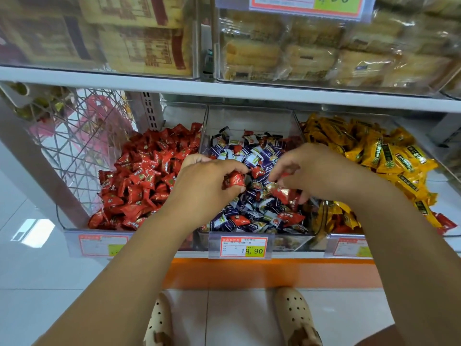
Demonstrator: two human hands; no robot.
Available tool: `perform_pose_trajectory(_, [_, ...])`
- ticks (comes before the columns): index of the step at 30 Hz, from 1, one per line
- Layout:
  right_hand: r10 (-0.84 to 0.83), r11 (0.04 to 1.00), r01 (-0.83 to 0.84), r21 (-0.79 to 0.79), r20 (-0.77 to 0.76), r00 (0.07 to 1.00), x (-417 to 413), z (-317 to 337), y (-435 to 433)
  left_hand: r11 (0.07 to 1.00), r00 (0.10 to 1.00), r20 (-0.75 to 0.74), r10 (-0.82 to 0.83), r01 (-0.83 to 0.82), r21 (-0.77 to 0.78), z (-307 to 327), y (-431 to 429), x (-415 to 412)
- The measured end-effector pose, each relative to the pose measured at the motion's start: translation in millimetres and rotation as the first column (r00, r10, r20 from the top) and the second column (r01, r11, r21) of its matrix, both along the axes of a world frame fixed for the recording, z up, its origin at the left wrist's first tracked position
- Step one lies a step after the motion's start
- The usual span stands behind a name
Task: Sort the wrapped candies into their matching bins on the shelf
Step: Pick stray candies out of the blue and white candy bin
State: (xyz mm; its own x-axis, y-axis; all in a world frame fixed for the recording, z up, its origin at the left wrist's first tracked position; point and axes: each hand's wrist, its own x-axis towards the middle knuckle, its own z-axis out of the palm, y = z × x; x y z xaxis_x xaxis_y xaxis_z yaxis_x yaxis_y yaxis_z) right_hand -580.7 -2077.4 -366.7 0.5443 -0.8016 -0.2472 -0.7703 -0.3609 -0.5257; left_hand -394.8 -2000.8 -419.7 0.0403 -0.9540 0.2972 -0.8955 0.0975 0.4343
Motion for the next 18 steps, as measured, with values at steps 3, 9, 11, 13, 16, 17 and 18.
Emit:
perform_pose_trajectory(3, [0.059,0.998,-0.059,0.009,-0.307,0.950,-0.2,-3.2,-0.5,0.998,0.999,0.028,-0.036,0.035,0.056,1.5,1.7,1.9])
perform_pose_trajectory(9, [0.223,0.974,-0.213,0.084,-0.559,0.798,9.9,-21.3,5.2,0.988,0.996,-0.003,-0.094,0.094,0.121,5.2,6.6,6.0])
perform_pose_trajectory(11, [0.261,0.960,-0.268,0.077,-0.581,0.771,12.3,-25.7,8.0,0.988,0.995,-0.031,-0.090,0.094,0.124,5.0,6.5,7.1])
perform_pose_trajectory(13, [0.282,0.951,-0.298,0.076,-0.602,0.747,14.3,-31.6,10.6,0.987,0.995,-0.036,-0.093,0.097,0.128,4.1,5.8,8.2])
perform_pose_trajectory(16, [0.282,0.956,-0.285,0.075,-0.508,0.814,12.4,-36.4,9.1,0.987,0.995,-0.055,-0.084,0.091,0.135,1.8,5.2,10.9])
perform_pose_trajectory(17, [0.274,0.960,-0.268,0.077,-0.435,0.858,10.0,-34.5,8.3,0.986,0.994,-0.074,-0.081,0.091,0.138,1.3,5.2,11.6])
perform_pose_trajectory(18, [0.251,0.968,-0.237,0.084,-0.339,0.906,7.8,-31.0,8.7,0.986,0.992,-0.093,-0.086,0.098,0.133,1.3,5.1,12.5])
